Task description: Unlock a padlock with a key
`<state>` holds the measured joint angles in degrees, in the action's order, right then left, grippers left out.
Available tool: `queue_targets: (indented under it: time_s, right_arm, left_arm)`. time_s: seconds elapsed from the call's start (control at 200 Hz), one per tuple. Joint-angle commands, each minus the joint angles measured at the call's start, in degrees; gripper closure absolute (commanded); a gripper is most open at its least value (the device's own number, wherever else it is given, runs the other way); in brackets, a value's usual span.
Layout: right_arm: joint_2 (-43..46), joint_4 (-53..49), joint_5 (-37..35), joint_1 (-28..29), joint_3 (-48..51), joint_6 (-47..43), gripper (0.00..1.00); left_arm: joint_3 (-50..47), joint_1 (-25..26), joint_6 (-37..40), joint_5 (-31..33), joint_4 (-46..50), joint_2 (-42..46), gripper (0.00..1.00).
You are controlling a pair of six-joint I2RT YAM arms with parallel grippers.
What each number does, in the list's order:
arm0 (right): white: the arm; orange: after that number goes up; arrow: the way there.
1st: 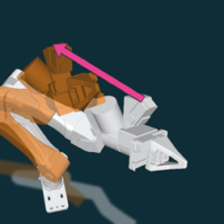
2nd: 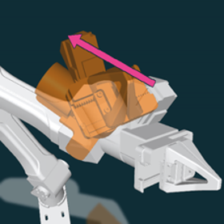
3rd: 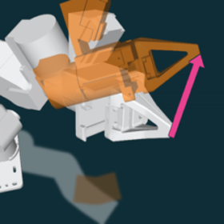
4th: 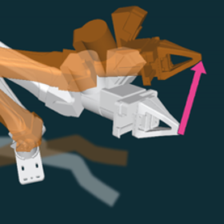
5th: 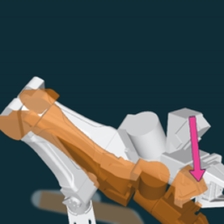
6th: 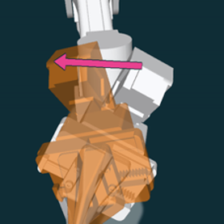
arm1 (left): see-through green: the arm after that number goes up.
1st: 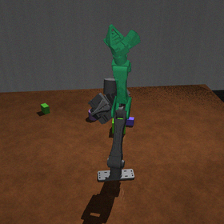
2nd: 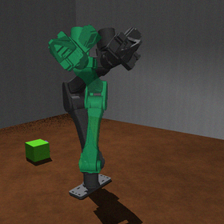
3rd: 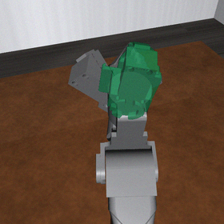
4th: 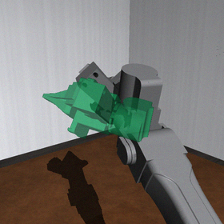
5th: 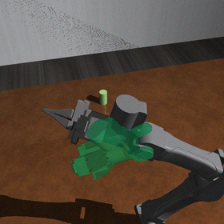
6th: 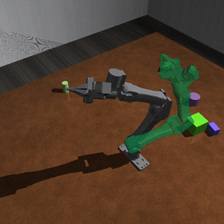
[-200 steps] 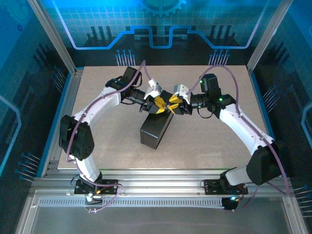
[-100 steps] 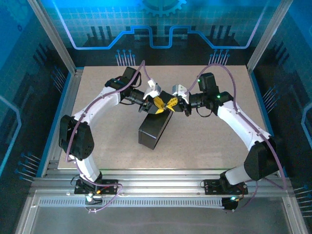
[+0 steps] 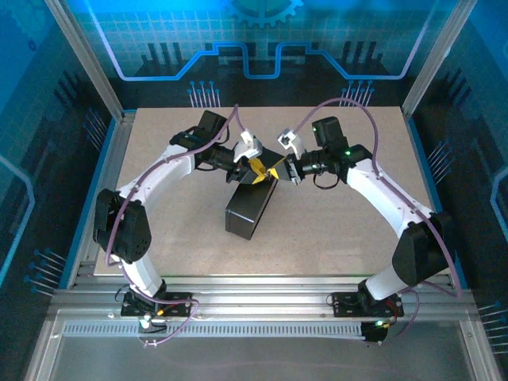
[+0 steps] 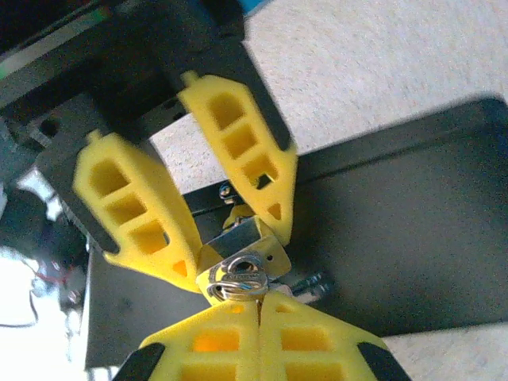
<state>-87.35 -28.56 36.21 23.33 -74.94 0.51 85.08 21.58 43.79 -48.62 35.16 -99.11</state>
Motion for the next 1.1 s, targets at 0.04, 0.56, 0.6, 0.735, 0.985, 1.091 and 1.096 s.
queue_targets:
  time_s: [0.04,0.56,0.6,0.735,0.985,1.091,1.096]
  right_arm:
    - [1.5,1.6,-0.9,3.9,1.4,22.3,1.00]
    - [3.3,5.1,3.2,1.7,2.6,48.9,1.00]
    - [3.4,3.8,2.6,1.2,2.4,48.8,1.00]
    - [3.5,1.2,3.8,-1.6,1.6,50.7,0.95]
    - [3.2,8.7,10.4,-3.9,1.7,62.3,0.82]
    - [2.9,0.2,7.7,-4.1,-2.6,55.3,0.76]
    - [3.0,-0.1,7.6,-4.1,-2.7,54.9,0.76]
  left_arm:
    - [1.1,2.3,-1.4,-2.3,-11.0,4.4,0.98]
    - [1.7,5.7,5.9,-2.5,-2.6,7.3,1.00]
    - [1.4,5.7,5.9,-2.6,-2.7,7.6,1.00]
    - [1.7,5.3,6.4,-3.3,-1.4,7.1,1.00]
    - [2.6,4.5,6.0,-4.6,0.2,4.7,1.00]
    - [2.5,4.2,5.7,-5.2,0.3,4.2,1.00]
    - [2.5,4.2,5.7,-5.2,0.3,4.1,1.00]
